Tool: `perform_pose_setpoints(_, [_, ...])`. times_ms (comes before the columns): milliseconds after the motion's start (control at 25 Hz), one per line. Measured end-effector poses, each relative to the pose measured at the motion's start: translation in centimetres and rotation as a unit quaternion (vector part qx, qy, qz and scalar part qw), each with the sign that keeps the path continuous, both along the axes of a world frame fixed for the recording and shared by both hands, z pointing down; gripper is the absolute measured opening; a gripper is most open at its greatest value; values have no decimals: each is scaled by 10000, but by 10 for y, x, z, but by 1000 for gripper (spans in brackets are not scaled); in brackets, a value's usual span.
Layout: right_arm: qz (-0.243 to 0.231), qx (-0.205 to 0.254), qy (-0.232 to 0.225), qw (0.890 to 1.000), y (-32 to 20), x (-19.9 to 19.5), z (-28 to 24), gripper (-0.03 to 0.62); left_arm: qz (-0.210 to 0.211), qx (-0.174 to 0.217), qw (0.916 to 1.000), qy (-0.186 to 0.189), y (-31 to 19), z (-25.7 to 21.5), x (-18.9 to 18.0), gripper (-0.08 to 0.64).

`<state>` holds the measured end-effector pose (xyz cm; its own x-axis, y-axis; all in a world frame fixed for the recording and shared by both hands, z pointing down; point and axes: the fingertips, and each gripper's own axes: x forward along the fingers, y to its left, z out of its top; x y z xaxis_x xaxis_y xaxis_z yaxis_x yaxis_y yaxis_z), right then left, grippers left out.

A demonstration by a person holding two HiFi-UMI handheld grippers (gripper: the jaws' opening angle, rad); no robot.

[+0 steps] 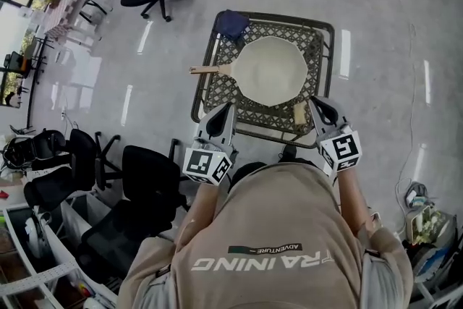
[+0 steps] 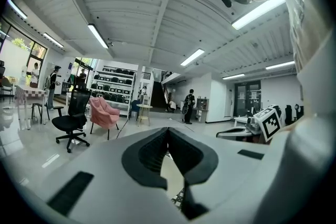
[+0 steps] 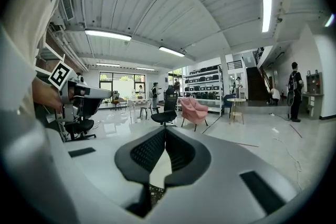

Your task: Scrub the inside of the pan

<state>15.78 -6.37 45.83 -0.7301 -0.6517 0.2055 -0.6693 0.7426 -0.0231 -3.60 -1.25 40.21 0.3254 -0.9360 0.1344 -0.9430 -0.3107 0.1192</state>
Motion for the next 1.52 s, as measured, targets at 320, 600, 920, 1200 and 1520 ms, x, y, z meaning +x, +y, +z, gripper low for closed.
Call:
perform_pose_setpoints(320, [-347, -66, 26, 9994, -29, -21, 4, 17, -257, -44, 9997, 4, -19, 2, -14, 18])
perform_pose_setpoints(600, [-294, 10, 204, 9994, -41, -50, -5, 17, -162, -109, 9997, 161, -36, 11, -47, 18])
perform_pose_setpoints(920, [285, 68, 399, 9988, -69, -79, -28, 17, 310, 134, 9990, 294, -93, 2, -86, 18])
perform_pose_setpoints(1200, [832, 34, 530, 9951, -86, -104, -41, 17, 807, 56, 9958, 419, -123, 17, -111, 18])
perform_pose_setpoints(1520, [832, -425, 816, 9923, -76, -105, -14, 18, 1081, -51, 9925, 577, -148, 40, -113, 18])
